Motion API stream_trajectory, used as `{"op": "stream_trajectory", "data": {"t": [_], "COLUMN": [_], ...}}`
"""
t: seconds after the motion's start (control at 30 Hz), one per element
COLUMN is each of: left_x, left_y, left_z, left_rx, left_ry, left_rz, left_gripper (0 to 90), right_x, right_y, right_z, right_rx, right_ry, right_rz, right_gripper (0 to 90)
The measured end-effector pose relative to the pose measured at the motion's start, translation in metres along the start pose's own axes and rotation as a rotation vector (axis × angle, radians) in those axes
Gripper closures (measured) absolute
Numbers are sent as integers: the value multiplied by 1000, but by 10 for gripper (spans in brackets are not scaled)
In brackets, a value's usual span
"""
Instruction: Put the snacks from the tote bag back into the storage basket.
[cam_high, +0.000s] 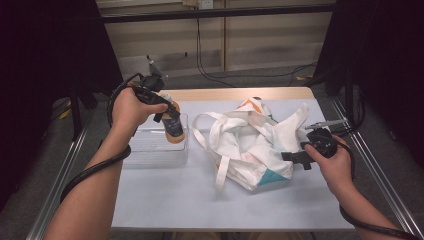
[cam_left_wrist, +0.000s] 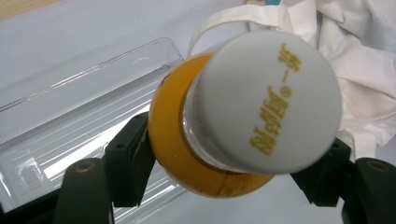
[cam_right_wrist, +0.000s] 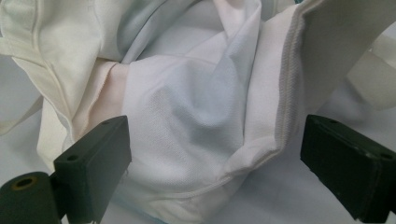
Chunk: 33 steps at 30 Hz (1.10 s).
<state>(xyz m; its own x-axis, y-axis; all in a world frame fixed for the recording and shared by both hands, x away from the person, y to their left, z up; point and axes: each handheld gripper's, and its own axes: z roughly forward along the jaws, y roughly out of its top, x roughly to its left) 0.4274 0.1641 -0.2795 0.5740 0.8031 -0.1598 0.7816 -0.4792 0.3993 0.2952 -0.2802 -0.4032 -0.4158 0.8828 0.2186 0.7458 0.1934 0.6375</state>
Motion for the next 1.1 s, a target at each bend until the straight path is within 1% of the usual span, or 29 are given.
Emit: {"op": "stream_trajectory", "data": {"t": [0.03, 0.07, 0.13, 0.17, 0.2, 0.23, 0.27, 0.3, 0.4, 0.5, 0.63, 0.67, 0.7, 0.73, 0.8, 0.83, 0.87, 0.9, 0.97, 1.0, 1.07, 1.1], "left_x": [0, 0, 0, 1, 1, 1, 0, 0, 1, 2, 5, 5, 6, 5, 6, 6, 6, 6, 7, 7, 6, 6], "left_y": [0, -1, -3, -3, -4, -4, -6, -6, -11, -15, -19, -21, -22, -23, -25, -26, -27, -28, -30, -30, -32, -34], "left_z": [1, 2, 6, 8, 9, 11, 13, 14, 20, 25, 30, 32, 33, 34, 36, 37, 37, 39, 40, 41, 43, 44], "left_rx": [-1, 3, 6, 20, 18, 25, 21, 31, 46, 47, 64, 61, 67, 64, 72, 67, 75, 68, 71, 75, 78, 79], "left_ry": [-3, -4, 7, 8, 11, 16, 13, 11, 10, 4, -4, 0, -7, -1, -2, -4, -4, -3, -7, -2, -2, -2], "left_rz": [-9, -6, -12, -2, -4, 5, -9, -2, 0, -12, -9, -11, -1, -13, -12, -12, -12, -17, -14, -4, -20, -19], "left_gripper": [301, 301, 301, 301, 301, 301, 301, 301, 301, 301, 301, 301, 301, 301, 301, 301, 301, 301, 301, 301, 300, 300], "right_x": [0, 0, 0, 0, 0, 0, 0, 0, -1, -1, -1, -1, -1, -1, -1, -1, 0, 0, 1, 1, 1, 1], "right_y": [0, 0, 0, 0, 0, -1, -1, -1, -2, -2, -3, -3, -3, -3, -3, -3, -3, -3, -3, -4, -4, -4], "right_z": [0, 0, 0, 0, 0, 0, 0, 0, -1, -2, -3, -3, -2, -2, -2, -2, -2, -1, -1, 0, 0, 0], "right_rx": [1, 3, 1, -1, -2, 0, 2, 2, 3, 2, -2, 0, 0, 0, 2, 1, 2, 3, 3, 1, 3, 6], "right_ry": [-1, 1, -3, 4, -2, 0, 3, 0, -1, -3, -5, -4, -4, -6, -3, -5, -2, -1, -3, -3, 0, -3], "right_rz": [-3, -3, -2, 0, -2, -5, -5, -7, -4, -5, -7, -7, -7, -7, -5, -5, -3, -7, -11, -8, -7, -6], "right_gripper": [87, 87, 88, 87, 88, 88, 87, 88, 88, 87, 88, 88, 87, 88, 87, 88, 88, 87, 88, 88, 87, 87]}}
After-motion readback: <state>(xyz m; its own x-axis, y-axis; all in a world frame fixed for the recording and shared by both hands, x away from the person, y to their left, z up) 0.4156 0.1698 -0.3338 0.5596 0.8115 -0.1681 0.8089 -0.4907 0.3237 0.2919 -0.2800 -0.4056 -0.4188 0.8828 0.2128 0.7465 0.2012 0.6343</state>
